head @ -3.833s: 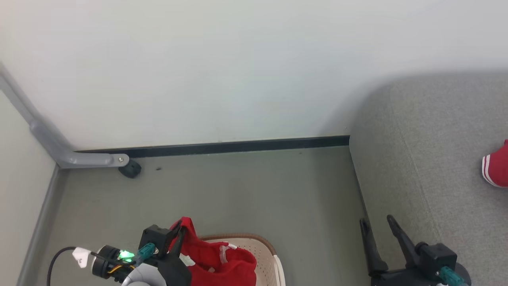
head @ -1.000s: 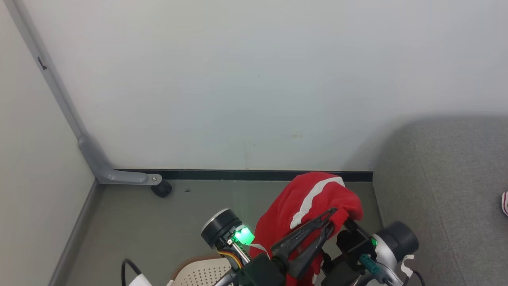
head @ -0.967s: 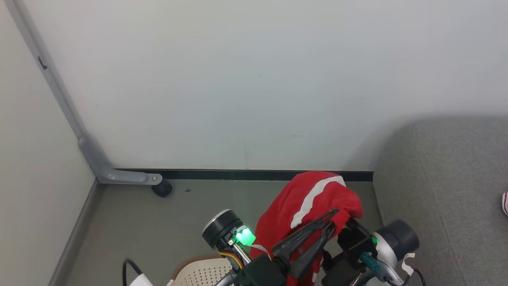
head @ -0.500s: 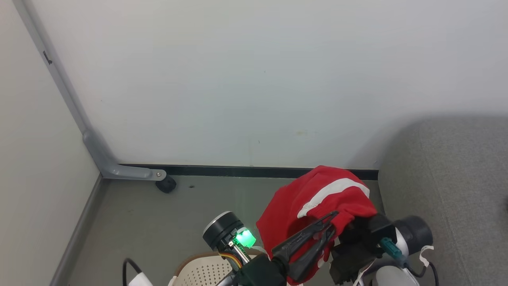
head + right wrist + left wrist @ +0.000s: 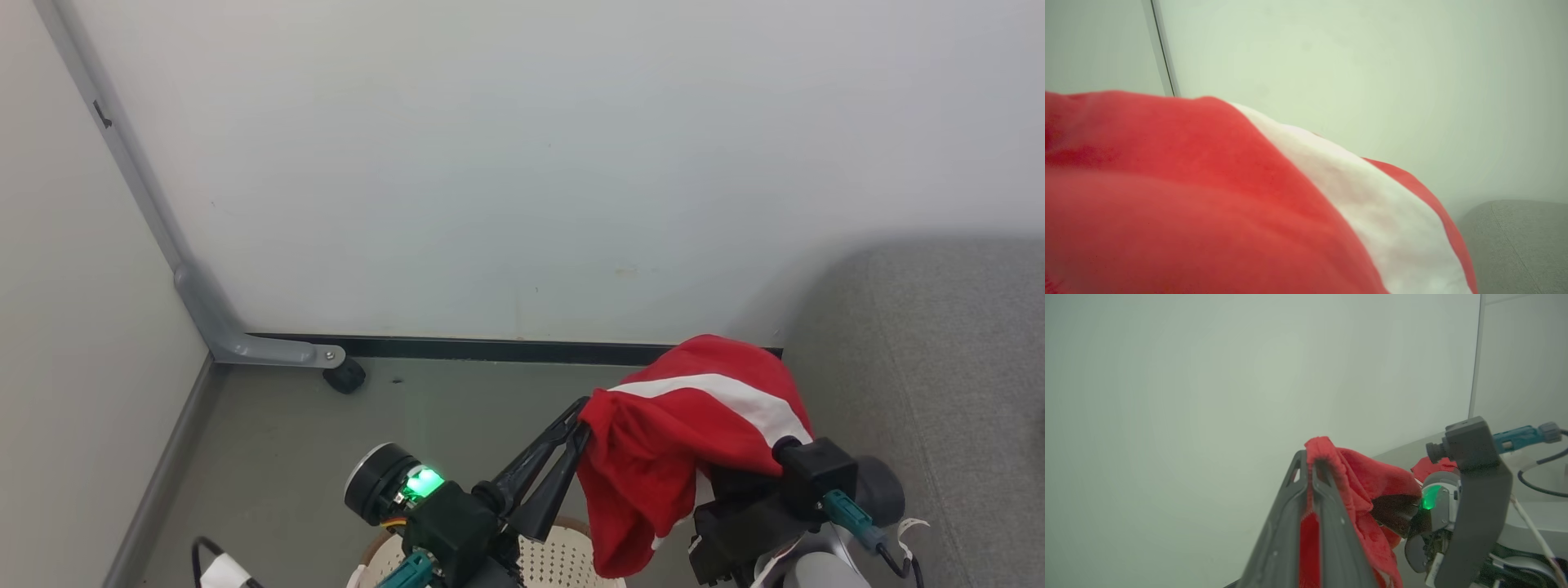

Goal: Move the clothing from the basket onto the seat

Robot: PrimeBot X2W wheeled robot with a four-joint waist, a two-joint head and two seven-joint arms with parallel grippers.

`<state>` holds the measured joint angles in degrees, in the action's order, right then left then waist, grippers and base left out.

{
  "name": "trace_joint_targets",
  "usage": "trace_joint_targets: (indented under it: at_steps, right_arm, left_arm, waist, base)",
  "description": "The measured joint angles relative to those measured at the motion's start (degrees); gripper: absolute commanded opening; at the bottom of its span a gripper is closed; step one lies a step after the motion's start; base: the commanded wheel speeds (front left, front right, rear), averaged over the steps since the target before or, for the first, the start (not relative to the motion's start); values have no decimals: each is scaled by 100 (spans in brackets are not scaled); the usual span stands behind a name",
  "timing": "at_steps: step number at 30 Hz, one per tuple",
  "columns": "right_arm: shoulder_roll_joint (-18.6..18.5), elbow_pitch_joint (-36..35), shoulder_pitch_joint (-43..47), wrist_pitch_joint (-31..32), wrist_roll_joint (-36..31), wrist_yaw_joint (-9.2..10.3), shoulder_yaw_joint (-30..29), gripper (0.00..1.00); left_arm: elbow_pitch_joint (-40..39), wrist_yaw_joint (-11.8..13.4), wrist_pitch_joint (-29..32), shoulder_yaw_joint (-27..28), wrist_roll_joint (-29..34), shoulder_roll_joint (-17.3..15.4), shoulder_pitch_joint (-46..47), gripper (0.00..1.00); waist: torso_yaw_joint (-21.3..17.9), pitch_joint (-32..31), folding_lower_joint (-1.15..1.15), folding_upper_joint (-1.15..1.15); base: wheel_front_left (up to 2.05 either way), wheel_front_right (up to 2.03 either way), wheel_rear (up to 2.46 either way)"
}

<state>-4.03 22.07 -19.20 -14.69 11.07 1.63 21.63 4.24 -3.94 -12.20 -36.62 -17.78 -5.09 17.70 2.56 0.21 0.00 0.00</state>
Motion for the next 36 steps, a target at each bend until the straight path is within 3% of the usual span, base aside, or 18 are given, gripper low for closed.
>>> trace_joint_targets:
  at_steps: [6, 32, 34, 35, 36]
  right_arm:
    - [8, -226, 114, 0, 2, -164, 21, 0]
    - [22, -794, 202, 0, 0, -468, -65, 0]
    - [24, -800, 219, 0, -1, -469, -67, 0]
    - [24, -804, 219, 0, -1, -475, -69, 0]
    - [25, -806, 219, 0, -1, -476, -71, 0]
  left_arm:
    - [138, 91, -10, 112, -75, 11, -57, 0]
    - [1066, 286, 263, 86, -250, 42, -290, 2]
    - [1099, 286, 286, 87, -286, 45, -292, 49]
    - [1117, 286, 286, 93, -291, 48, -293, 100]
    - [1133, 290, 286, 102, -294, 48, -295, 100]
  waist:
    - [-37, 13, 0, 0]
    - [-89, 84, 0, 0]
    - [-86, 80, 0, 0]
    - [-84, 77, 0, 0]
    - [-83, 73, 0, 0]
  base:
    - [0, 0, 0]
    - [0, 0, 0]
    - [0, 0, 0]
    - [0, 0, 0]
    - [0, 0, 0]
